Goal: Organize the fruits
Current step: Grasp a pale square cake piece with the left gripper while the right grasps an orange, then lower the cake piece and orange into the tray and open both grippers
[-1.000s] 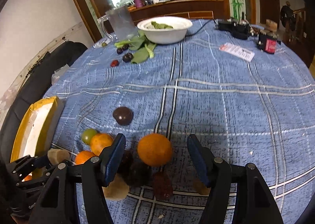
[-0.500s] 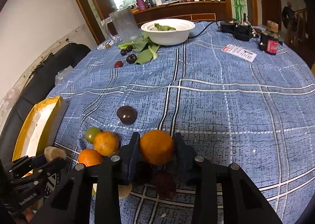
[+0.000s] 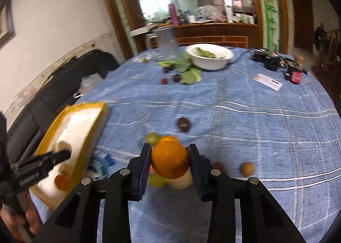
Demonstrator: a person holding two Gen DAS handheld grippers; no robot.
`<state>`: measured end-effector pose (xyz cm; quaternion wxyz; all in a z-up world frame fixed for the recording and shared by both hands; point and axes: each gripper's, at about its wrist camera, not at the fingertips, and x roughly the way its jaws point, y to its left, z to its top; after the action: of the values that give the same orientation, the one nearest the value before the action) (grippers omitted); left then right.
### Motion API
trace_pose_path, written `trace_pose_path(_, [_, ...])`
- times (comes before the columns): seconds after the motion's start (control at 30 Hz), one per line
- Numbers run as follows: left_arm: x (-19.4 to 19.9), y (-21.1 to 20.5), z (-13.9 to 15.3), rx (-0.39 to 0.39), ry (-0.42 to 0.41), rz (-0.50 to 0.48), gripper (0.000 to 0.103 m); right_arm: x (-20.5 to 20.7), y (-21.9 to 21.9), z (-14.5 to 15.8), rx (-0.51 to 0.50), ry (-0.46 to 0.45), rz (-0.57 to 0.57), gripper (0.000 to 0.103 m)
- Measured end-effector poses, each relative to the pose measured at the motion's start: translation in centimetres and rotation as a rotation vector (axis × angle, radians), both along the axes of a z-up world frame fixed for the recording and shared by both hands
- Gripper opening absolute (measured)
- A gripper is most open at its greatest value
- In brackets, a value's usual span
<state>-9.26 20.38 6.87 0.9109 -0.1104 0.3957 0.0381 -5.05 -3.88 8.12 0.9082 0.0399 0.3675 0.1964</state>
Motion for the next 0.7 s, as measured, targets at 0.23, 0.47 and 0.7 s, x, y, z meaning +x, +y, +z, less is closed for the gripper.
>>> trace_pose_path(0.23, [-1.8, 5.2, -0.4, 0.049, 0.0, 0.144, 0.035, -1.9, 7.2, 0.2, 0.002, 0.02, 0.164, 0.038])
trace_pose_path(0.47, [-2.6, 8.9, -1.6, -0.005, 0.026, 0.201, 0.035, -2.7, 14.7, -0.5, -0.046, 0.028, 0.303, 0.039])
trace_pose_path(0.7, [-2.2, 9.9, -2.6, 0.007, 0.04, 0.223, 0.035, -1.9, 19.9, -2.7, -0.129, 0.042, 0.371, 0.039])
